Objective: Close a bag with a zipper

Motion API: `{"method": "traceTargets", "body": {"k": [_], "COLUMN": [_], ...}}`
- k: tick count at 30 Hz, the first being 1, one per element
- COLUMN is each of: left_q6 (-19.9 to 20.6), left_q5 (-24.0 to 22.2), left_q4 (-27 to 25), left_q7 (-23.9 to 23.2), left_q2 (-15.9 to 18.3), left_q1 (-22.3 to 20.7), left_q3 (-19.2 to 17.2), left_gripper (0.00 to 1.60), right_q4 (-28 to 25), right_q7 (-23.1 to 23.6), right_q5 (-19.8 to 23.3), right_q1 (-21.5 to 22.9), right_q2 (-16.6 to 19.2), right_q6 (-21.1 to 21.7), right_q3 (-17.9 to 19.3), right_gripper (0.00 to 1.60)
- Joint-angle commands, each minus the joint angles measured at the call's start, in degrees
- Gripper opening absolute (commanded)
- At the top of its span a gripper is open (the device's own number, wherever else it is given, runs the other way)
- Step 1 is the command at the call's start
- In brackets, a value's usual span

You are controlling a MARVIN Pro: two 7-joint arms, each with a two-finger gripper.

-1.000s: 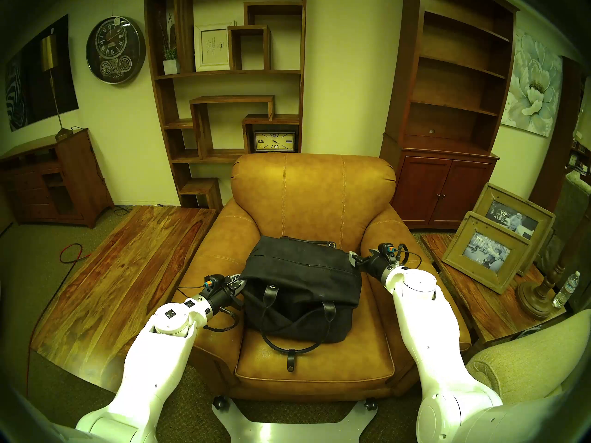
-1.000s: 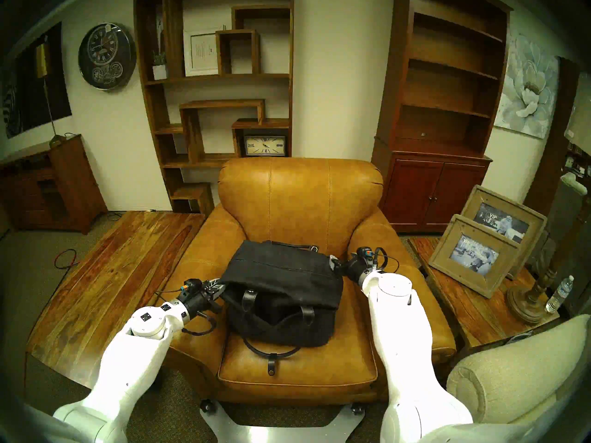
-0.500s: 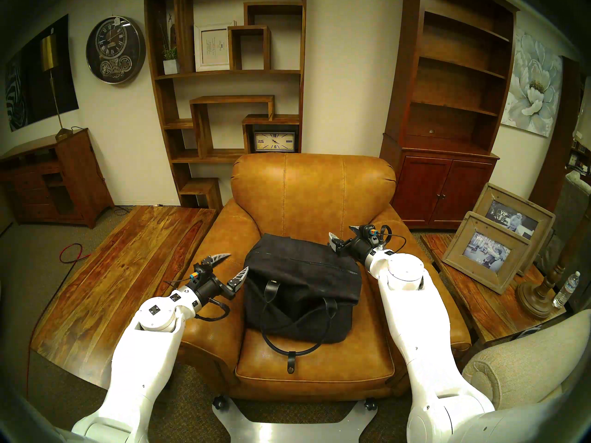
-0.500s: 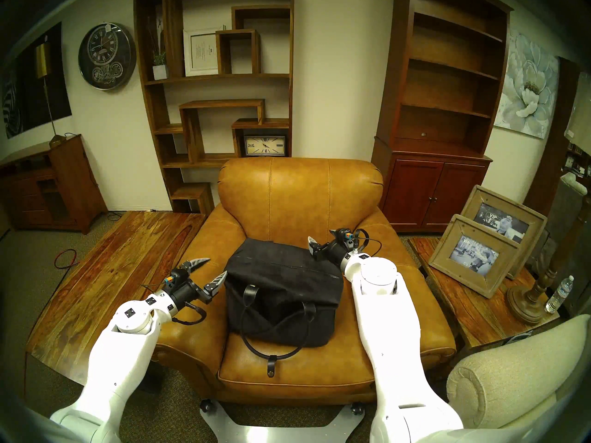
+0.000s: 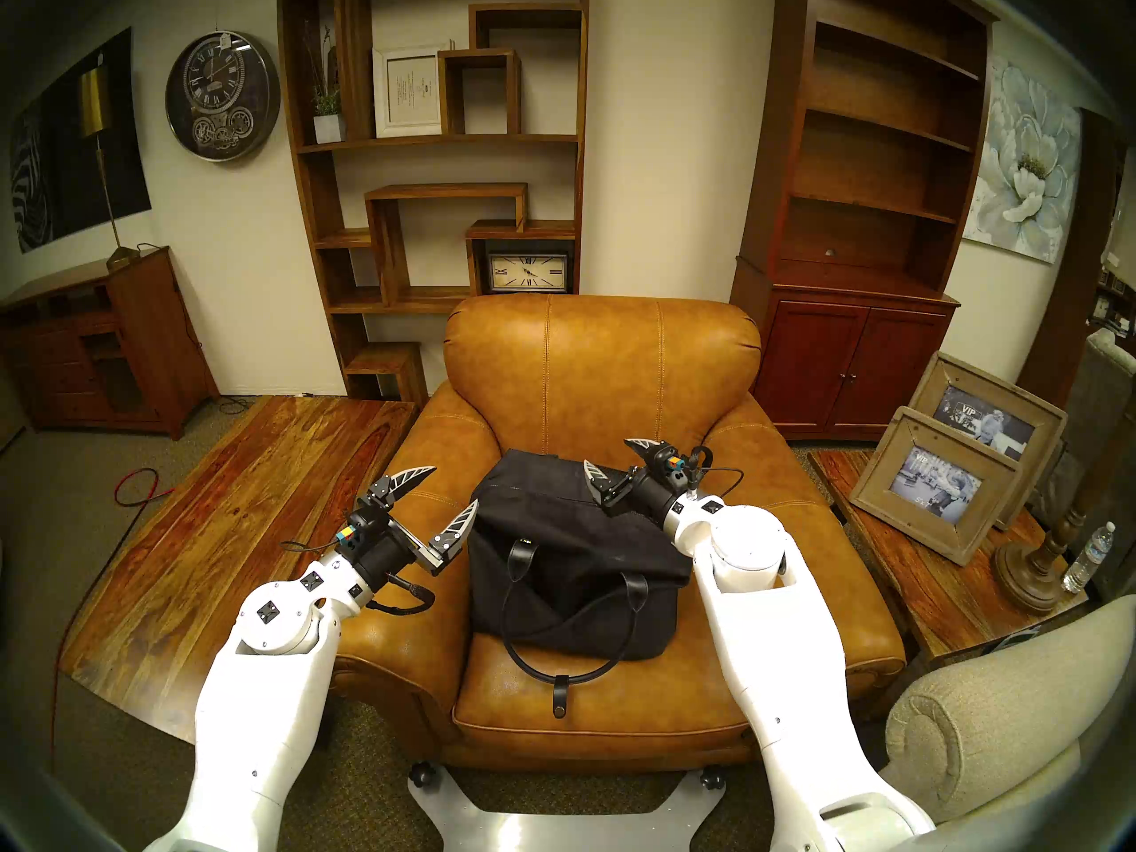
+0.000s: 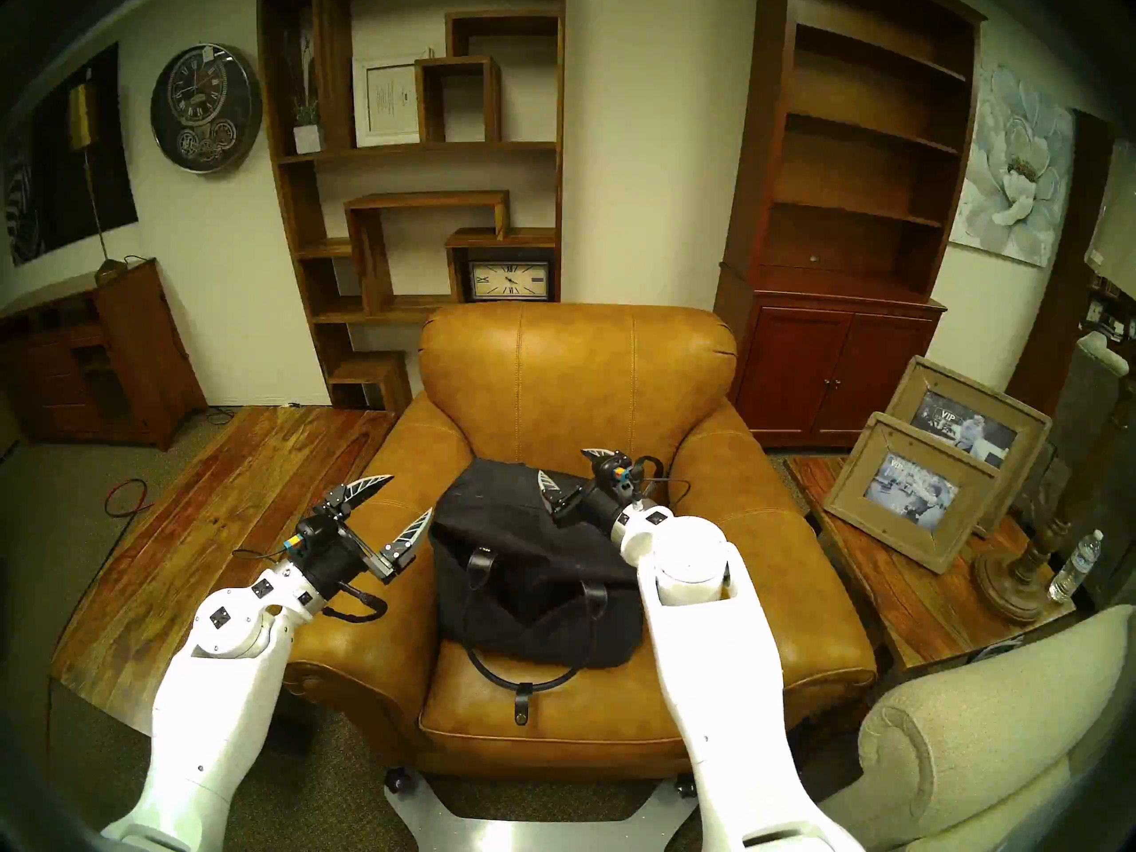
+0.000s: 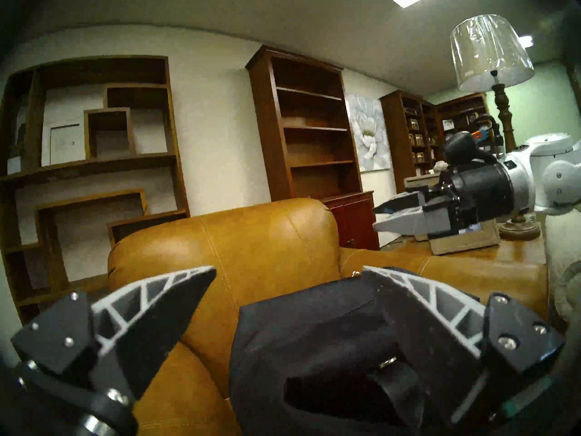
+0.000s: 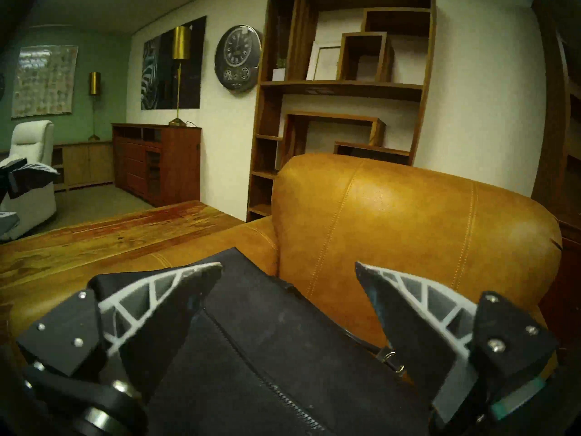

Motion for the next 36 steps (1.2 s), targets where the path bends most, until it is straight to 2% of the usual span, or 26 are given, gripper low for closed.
{"method": "traceTargets", "body": {"k": [1, 8, 19, 28, 36], "left_q6": [-0.8, -1.0, -1.4, -1.4, -0.6], "left_q5": [-1.9, -3.2, -5.8, -8.8, -10.8], "left_q4": [-4.4, -6.6, -9.1, -13.1, -16.4], "left_q7": [-0.7, -1.4, -1.2, 1.5, 5.3], "left_q2": [-1.3, -1.8, -4.7, -8.2, -11.8], "left_q1": [2.3, 4.5, 8.6, 10.5, 14.5], "left_q3": [0.0, -0.9, -2.4, -3.8, -4.9], "left_gripper": [1.6, 1.6, 1.6, 1.6, 1.6], "right_q4": [-5.6, -10.9, -18.1, -23.5, -29.2], "right_q7": [-0.2, -1.3, -4.7, -8.5, -13.3], "right_q5": [-0.3, -1.6, -2.8, -3.1, -3.1], "right_q1": [-6.8, -12.6, -20.8, -26.8, -33.0], "right_q2": [0.0, 1.1, -0.1, -1.3, -2.5], "right_q6": [-1.7, -2.8, -4.8, -6.0, -7.9], "right_q3": [-0.8, 0.7, 2.8, 5.5, 7.3], "right_gripper": [1.6, 1.6, 1.6, 1.6, 1.6]}}
